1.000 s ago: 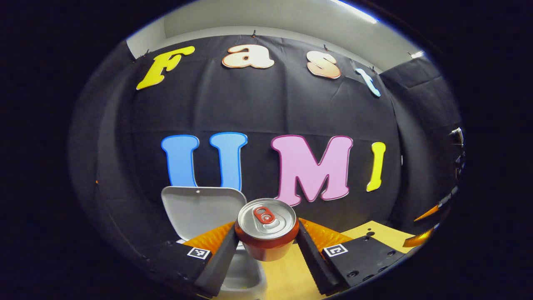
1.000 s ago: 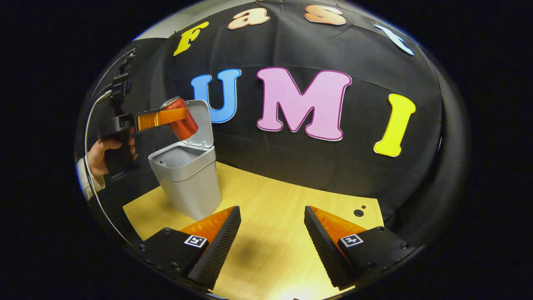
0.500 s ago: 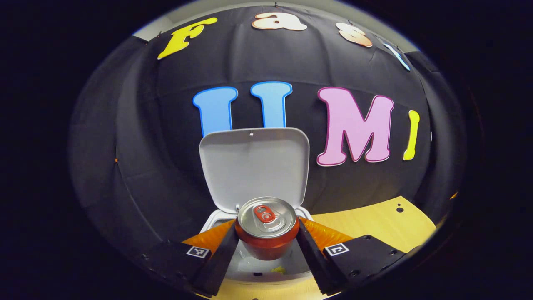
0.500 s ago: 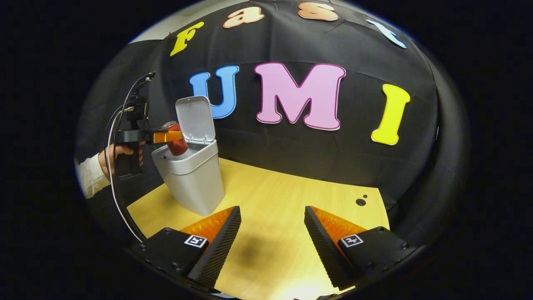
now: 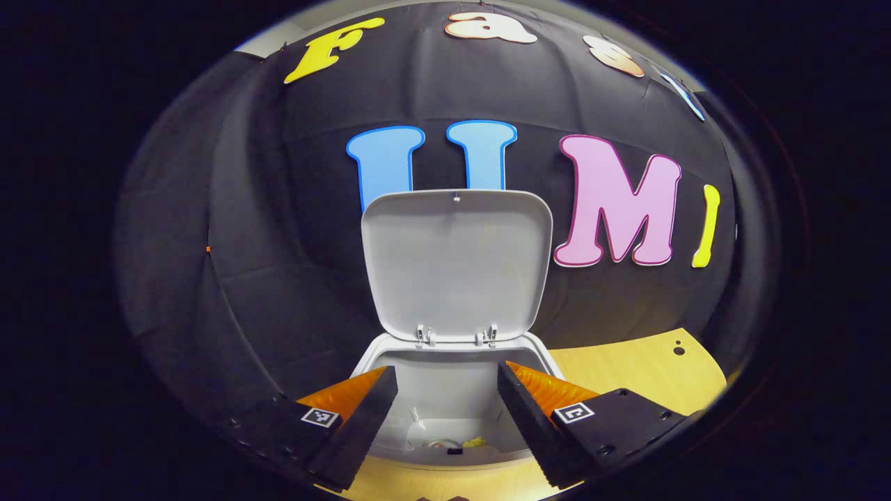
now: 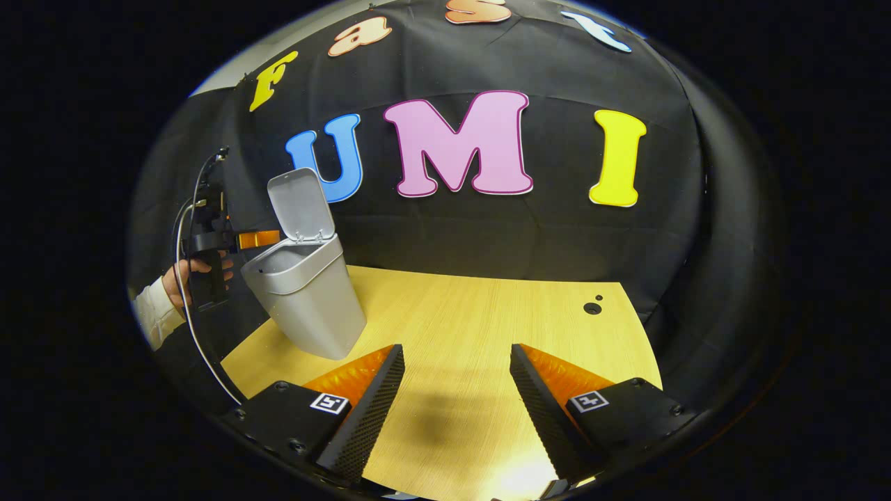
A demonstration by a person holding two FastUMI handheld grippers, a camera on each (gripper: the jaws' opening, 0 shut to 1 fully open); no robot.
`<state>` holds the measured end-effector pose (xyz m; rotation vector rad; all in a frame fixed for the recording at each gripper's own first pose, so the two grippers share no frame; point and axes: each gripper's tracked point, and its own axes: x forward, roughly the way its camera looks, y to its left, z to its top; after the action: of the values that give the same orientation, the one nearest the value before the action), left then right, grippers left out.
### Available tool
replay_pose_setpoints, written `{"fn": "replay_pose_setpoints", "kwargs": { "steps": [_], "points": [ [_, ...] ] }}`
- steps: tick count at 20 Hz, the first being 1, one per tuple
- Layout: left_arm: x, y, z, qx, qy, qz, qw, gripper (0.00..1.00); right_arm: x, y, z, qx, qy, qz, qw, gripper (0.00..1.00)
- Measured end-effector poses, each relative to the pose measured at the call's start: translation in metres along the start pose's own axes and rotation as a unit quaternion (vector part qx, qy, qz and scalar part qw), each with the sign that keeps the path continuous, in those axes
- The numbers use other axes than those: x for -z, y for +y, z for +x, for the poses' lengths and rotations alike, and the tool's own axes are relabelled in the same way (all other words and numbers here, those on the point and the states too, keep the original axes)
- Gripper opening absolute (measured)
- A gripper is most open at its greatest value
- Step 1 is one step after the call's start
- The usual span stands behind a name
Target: Press the lid of the desktop garbage bin to open it, pick up the crumpled paper on the desktop and throw it into the bin, then pick up the pop can on the desktop and drop it into the bin, and finally close the garbage bin lid.
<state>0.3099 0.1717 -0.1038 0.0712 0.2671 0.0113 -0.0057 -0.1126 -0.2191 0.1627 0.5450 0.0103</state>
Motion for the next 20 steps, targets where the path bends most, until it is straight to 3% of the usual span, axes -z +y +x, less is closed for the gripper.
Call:
{"fn": "replay_pose_setpoints", "kwargs": {
  "steps": [5,7,11,18,20],
  "points": [
    [-0.048,-0.003,-0.006,0.013,-0.032,-0.012,0.999,0.95,0.001,-0.004,-0.002,-0.001,-0.002,0.008,1.000,0.98],
    [-0.066,0.006,-0.004,-0.010,-0.037,0.012,0.999,0.95,0.002,-0.003,-0.004,-0.006,-0.002,0.010,1.000,0.98],
    [-0.117,0.004,0.002,0.000,-0.072,0.002,0.997,0.95,0.004,-0.002,-0.005,-0.011,-0.004,0.006,1.000,0.98],
    [-0.169,0.027,0.052,-0.029,-0.093,0.044,0.994,0.94,-0.003,-0.013,-0.010,-0.006,-0.014,0.017,1.000,0.98],
    [-0.182,0.022,0.066,-0.019,-0.104,0.065,0.992,0.94,-0.003,-0.017,-0.010,-0.002,-0.014,0.018,1.000,0.98]
  ]
}}
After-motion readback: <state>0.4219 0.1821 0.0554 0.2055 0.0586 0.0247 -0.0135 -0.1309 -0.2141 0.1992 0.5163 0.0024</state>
